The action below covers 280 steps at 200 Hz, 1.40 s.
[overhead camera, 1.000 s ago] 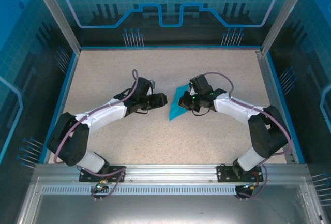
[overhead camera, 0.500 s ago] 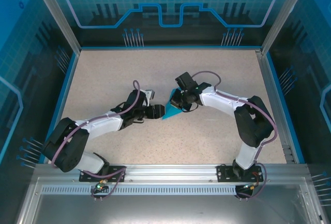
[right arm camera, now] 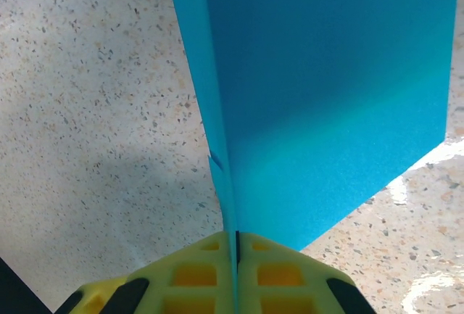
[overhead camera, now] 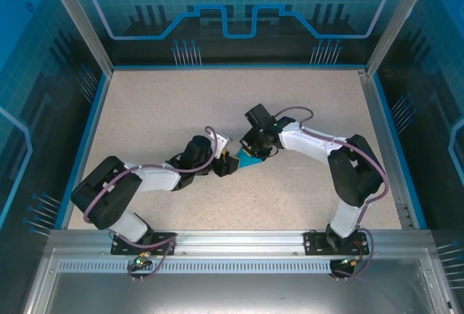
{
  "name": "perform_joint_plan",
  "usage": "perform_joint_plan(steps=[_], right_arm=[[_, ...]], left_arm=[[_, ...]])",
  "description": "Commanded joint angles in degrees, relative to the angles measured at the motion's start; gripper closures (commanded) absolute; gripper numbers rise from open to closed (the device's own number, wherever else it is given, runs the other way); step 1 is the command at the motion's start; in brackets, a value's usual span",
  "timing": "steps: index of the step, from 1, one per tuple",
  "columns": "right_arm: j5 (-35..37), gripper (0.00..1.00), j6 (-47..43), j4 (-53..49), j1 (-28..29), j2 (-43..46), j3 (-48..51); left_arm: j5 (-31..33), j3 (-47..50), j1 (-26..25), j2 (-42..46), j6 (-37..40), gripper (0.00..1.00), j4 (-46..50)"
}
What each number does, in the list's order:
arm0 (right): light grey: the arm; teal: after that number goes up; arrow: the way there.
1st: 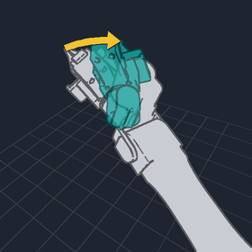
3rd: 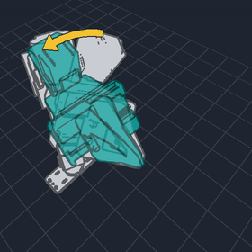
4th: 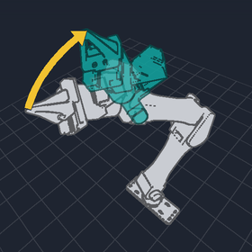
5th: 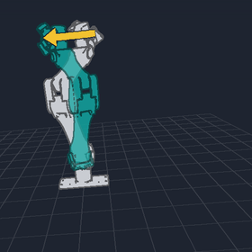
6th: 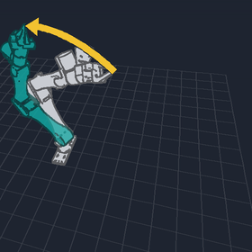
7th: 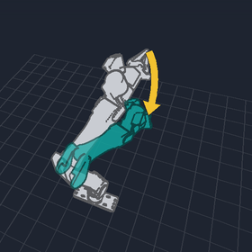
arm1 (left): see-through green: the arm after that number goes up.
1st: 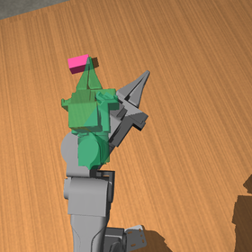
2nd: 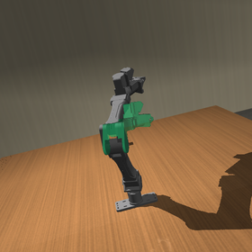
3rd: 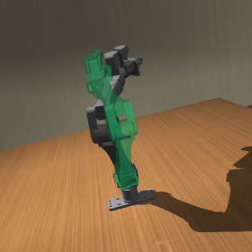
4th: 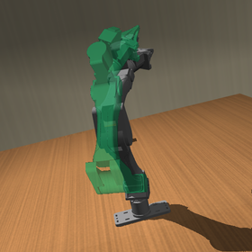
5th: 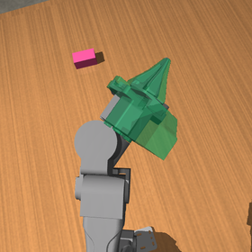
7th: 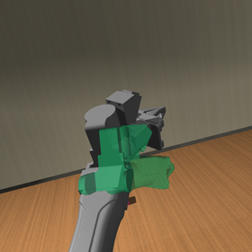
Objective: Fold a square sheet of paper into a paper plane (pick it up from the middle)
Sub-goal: Fourth fold the wing at the center of the table.
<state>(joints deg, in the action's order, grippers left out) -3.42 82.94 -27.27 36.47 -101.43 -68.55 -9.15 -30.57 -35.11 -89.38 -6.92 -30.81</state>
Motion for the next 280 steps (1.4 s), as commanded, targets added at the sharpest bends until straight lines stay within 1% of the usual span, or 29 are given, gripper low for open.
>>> perform_joint_plan(steps=[1, 12, 33, 61, 97, 157, 163, 174, 179, 189, 210, 217, 228, 240, 248, 257, 267, 280], right_arm=[[-0.9, 1.00, 3.6, -1.9, 0.2, 0.5, 0.4], [-1.1, 1.00, 4.2, -2.3, 0.0, 0.2, 0.2], [-2.2, 1.00, 5.2, -2.0, -0.3, 0.1, 0.3], [-3.3, 1.00, 6.2, -1.8, -0.6, -0.1, 0.4], [-4.5, 1.00, 6.5, -2.0, -1.0, -0.7, 0.2], [-7.1, 1.00, 6.0, -2.2, -1.5, -2.0, -0.3], [-7.1, 0.98, 5.6, -2.4, -1.7, -2.0, -0.3], [-7.1, 0.90, 4.7, -2.6, -2.2, -1.6, 0.0], [-7.2, 0.84, 4.1, -2.7, -2.4, -1.4, 0.1], [-7.3, 0.72, 2.3, -2.5, -3.2, -0.8, 0.4], [-7.7, 0.45, -4.3, -1.2, -4.7, 0.9, 0.7], [-8.6, 0.38, -7.7, 0.1, -5.2, 1.3, 1.0], [-9.4, 0.31, -12.1, 1.6, -6.0, 2.0, 1.9], [-12.0, 0.28, -17.5, 6.3, -7.0, 3.0, 4.6], [-13.1, 0.28, -19.5, 8.1, -7.7, 3.7, 6.6], [-14.9, 0.28, -22.6, 12.7, -8.3, 4.7, 9.4], [-15.2, 0.28, -25.2, 13.7, -8.8, 5.8, 11.2], [-17.1, 0.29, -28.9, 18.6, -9.5, 7.6, 14.5]], left_arm=[[-3.0, 2.8, -0.6, -2.2, 4.7, 0.44, -12.7], [-3.6, 3.7, -0.6, -3.0, 5.4, 0.44, -15.3], [-4.0, 2.4, -1.2, -5.4, 7.4, 0.45, -14.5], [-3.9, 1.7, -1.8, -7.9, 8.7, 0.48, -16.7], [-2.7, 1.0, -2.3, -10.1, 9.0, 0.58, -19.3], [-1.2, 0.2, -2.5, -10.2, 8.7, 0.76, -18.9], [-1.3, 0.2, -2.4, -10.1, 8.8, 0.78, -18.6], [-1.3, 0.2, -2.4, -10.2, 8.9, 0.81, -18.3], [-1.4, 0.2, -2.5, -10.2, 8.9, 0.84, -18.1], [-1.4, 0.2, -2.4, -10.3, 8.9, 0.85, -17.9], [-1.9, 0.1, -2.4, -10.6, 8.7, 0.86, -17.4], [-2.2, 0.0, -2.4, -10.7, 8.4, 0.86, -17.2], [-2.6, 0.0, -2.5, -10.8, 7.5, 0.86, -17.0], [-3.3, 0.1, -2.4, -10.7, 6.2, 0.86, -16.9], [-3.9, 0.1, -2.4, -10.6, 5.2, 0.87, -16.7], [-4.4, -0.1, -2.5, -10.5, 3.7, 0.86, -16.1], [-5.3, -0.2, -2.4, -10.5, 2.2, 0.86, -15.9], [-5.4, -0.2, -2.5, -10.7, -0.3, 0.86, -15.7]])
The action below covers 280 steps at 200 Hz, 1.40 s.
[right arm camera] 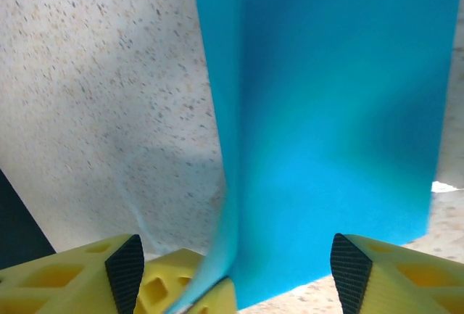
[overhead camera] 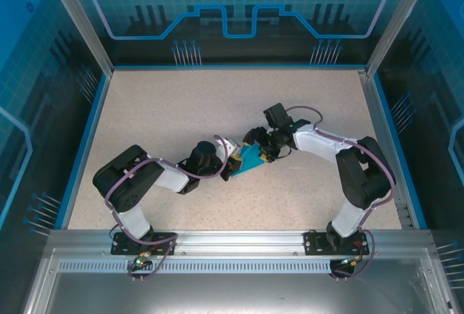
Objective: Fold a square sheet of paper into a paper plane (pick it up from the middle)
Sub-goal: Fourth fold the wing at the center of the table.
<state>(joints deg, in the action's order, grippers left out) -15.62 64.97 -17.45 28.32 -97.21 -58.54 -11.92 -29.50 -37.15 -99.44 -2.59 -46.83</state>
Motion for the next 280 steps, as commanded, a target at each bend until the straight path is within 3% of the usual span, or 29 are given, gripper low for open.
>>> perform_joint_plan(steps=[1, 37, 70, 132, 206, 235, 280], right_arm=[[-4.9, 0.29, -11.2, 8.9, -1.4, 3.6, 4.7], [-8.8, 0.26, -17.1, 17.7, -2.9, 5.8, 11.3], [-12.3, 0.23, -18.2, 20.5, -3.5, 4.5, 11.4], [-4.4, 0.16, -18.0, 13.5, -6.7, 12.5, 11.9], [4.6, 0.15, -22.4, 1.2, -10.2, 22.6, 11.1], [2.8, 0.15, -22.4, 0.4, -10.2, 22.6, 11.9], [-2.8, 0.16, -21.5, 2.7, -9.9, 21.8, 15.1]], left_arm=[[-2.6, -1.3, -0.4, -0.7, -4.9, 0.86, 0.3], [-2.2, -0.8, -0.3, -1.5, -9.2, 0.86, -0.6], [-2.8, -1.0, -0.5, -1.4, -7.3, 0.86, 0.3], [-1.8, -4.9, -0.2, 4.1, 2.5, 0.87, 10.4], [-4.8, -8.7, 0.0, 1.8, 10.3, 0.86, 9.3], [-4.8, -10.3, -0.8, 0.3, 14.4, 0.86, 13.8], [-3.1, -11.2, -3.2, -2.5, 13.4, 0.85, 16.3]])
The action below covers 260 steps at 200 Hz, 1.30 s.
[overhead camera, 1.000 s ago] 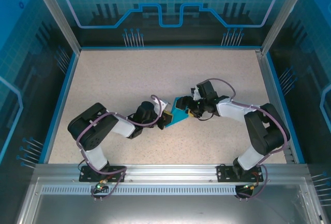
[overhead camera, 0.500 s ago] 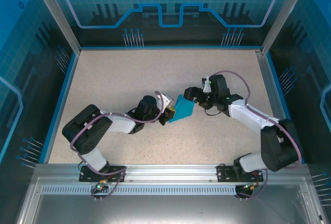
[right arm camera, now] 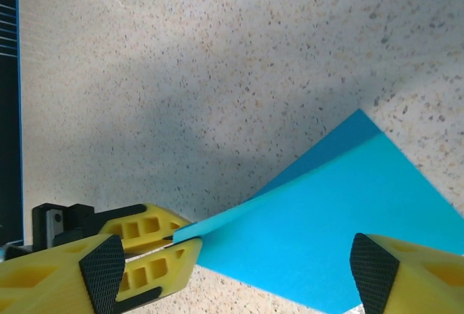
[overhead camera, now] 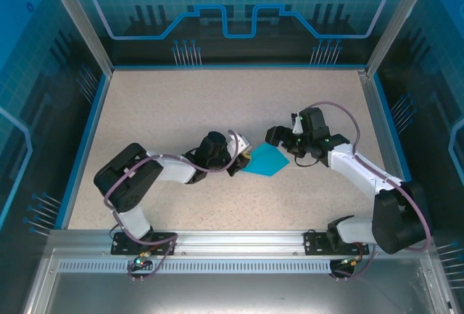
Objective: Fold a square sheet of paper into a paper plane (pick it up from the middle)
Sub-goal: Fourth fold the wing at the center of the table.
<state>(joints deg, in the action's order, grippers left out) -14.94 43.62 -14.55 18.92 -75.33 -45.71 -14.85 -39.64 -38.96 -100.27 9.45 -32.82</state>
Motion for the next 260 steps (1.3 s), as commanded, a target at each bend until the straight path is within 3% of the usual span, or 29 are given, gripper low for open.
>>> perform_joint_plan(steps=[1, 52, 114, 154, 194, 260], right_arm=[[-3.6, 0.16, -0.1, -0.1, -0.5, 0.0, 2.3], [-5.3, 0.17, 0.8, 1.8, 0.8, -0.9, 4.7], [-8.4, 0.17, 2.2, 6.8, 1.0, -4.9, 6.7], [-6.2, 0.17, 0.7, 5.5, 1.0, -4.0, 7.0], [-5.0, 0.17, 0.9, 5.2, 1.0, -3.3, 7.9], [-2.5, 0.21, 1.2, 4.6, 0.9, -3.6, 8.2]], left_arm=[[-0.2, -1.1, -1.4, -1.8, 1.3, 0.85, 2.3], [1.4, -1.1, -3.0, -3.6, -2.1, 0.85, 3.0], [-2.2, -2.4, -3.2, -4.2, -11.9, 0.85, 5.5], [-4.2, -6.9, -2.9, -3.7, -21.2, 0.86, 13.0], [-7.9, -9.3, -2.7, -6.0, -29.7, 0.85, 14.6], [-12.1, -11.5, -2.7, -8.3, -32.8, 0.84, 14.7]])
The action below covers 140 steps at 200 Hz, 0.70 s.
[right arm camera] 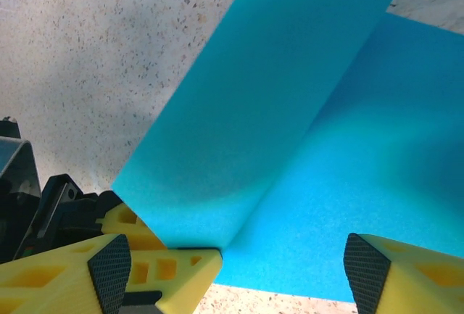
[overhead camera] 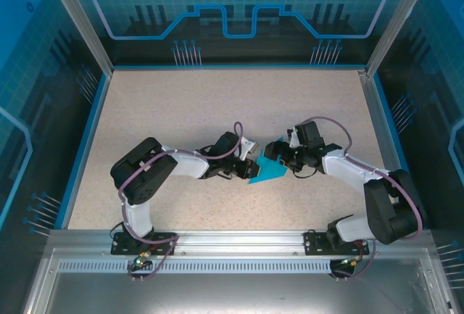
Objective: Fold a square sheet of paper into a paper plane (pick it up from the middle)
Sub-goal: Fourth fold the wing at the center of the table.
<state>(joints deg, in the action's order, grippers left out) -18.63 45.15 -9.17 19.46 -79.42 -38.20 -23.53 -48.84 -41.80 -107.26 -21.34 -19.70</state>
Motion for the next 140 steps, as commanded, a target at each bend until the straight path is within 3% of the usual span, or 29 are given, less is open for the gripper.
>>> perform_joint_plan(steps=[1, 140], right_arm=[[1.2, 0.21, -0.3, -0.8, 0.3, 0.4, 0.6], [1.9, 0.35, -1.3, 1.1, 0.3, -3.4, 0.3]], left_arm=[[-3.5, -2.4, 0.2, -1.3, -2.0, 0.84, 1.7], [-6.3, -8.5, 0.1, -5.6, -2.2, 0.86, 9.5]])
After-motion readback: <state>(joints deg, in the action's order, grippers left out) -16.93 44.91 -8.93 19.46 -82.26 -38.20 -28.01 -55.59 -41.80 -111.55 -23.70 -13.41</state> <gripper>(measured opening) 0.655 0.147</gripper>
